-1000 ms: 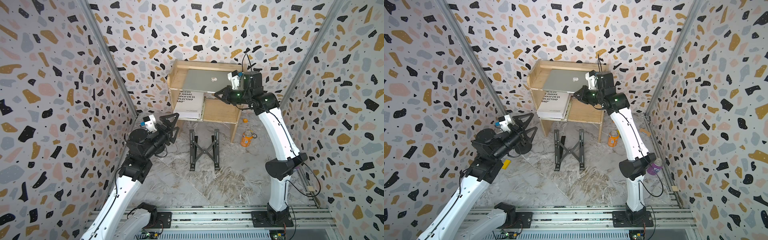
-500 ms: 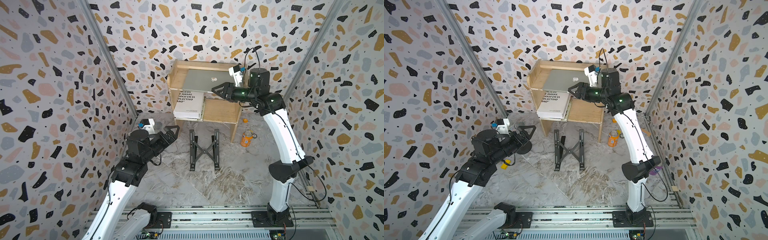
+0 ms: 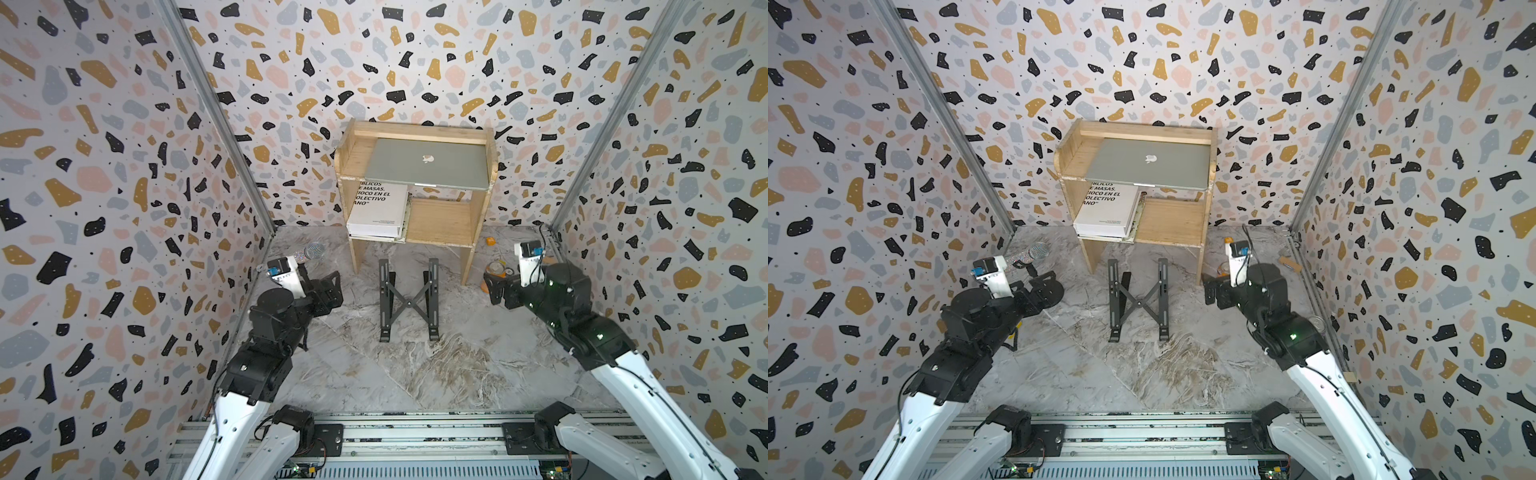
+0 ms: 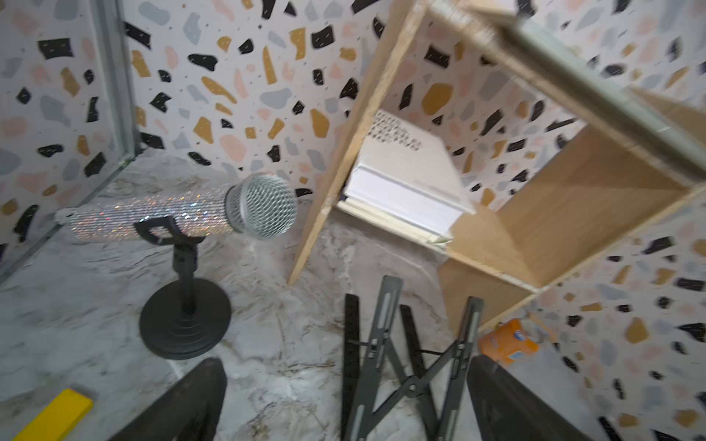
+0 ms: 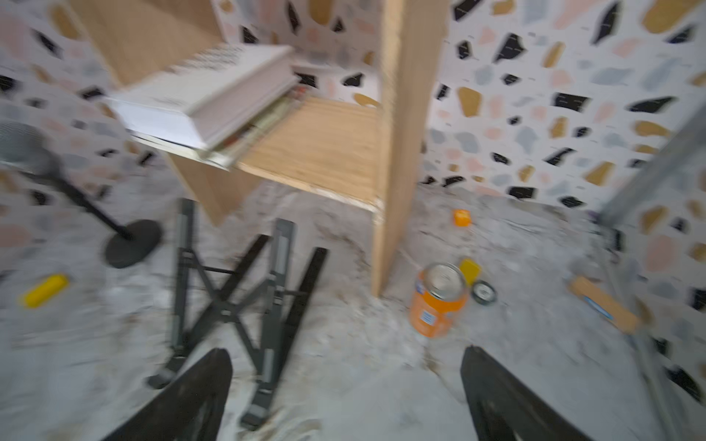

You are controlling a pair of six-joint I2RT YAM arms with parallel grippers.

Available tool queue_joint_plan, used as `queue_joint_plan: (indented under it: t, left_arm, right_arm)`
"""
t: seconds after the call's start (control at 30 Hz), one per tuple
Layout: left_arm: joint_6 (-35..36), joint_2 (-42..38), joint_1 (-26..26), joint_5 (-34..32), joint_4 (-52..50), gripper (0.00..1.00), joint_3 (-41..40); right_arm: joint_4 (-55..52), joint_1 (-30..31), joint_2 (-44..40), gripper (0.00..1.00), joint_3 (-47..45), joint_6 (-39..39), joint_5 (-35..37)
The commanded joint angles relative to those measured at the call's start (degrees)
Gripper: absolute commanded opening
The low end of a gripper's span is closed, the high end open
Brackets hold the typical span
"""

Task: Close the laptop lid and set it aside
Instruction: Reset both arms

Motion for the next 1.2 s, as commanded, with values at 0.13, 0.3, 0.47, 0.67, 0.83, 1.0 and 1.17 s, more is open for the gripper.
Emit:
queue_joint_plan:
  t: [0.13,0.3,0.47,0.67,0.83,1.0,1.17]
  left_arm:
    - [14.5,5.4,0.4,-17.2,19.0,1.0,-14.6]
    - [20.2,12.1,0.7,-18.6,31.2,1.0,-20.9]
    - [23.3,22.1,1.6,-19.1,46.5,1.0,-25.7]
    - [26.7,30.8,4.1,-17.1,61.7,1.0,-28.9]
    - [24.4,38.2,6.7,-15.5,70.3,1.0,-30.8]
    - [24.8,40.0,7.1,-13.7,65.0,1.0,-27.0]
    - [24.7,39.9,7.1,-13.8,64.9,1.0,-27.1]
  right_arm:
    - [22.6,-7.8,6.7,0.99,-15.6,-4.3,17.1]
    - [42.5,-11.2,12.7,0.99,-26.6,-3.4,15.8]
    - [54.0,-14.1,18.8,0.99,-31.0,-7.0,13.8]
    - [68.3,-20.0,27.1,0.99,-34.7,-5.9,8.2]
    - [80.8,-22.2,37.4,0.99,-36.5,-4.6,6.8]
    - [75.3,-22.8,38.1,0.99,-33.0,-4.4,5.8]
    - [70.7,-22.8,37.6,1.0,-31.2,-4.4,5.3]
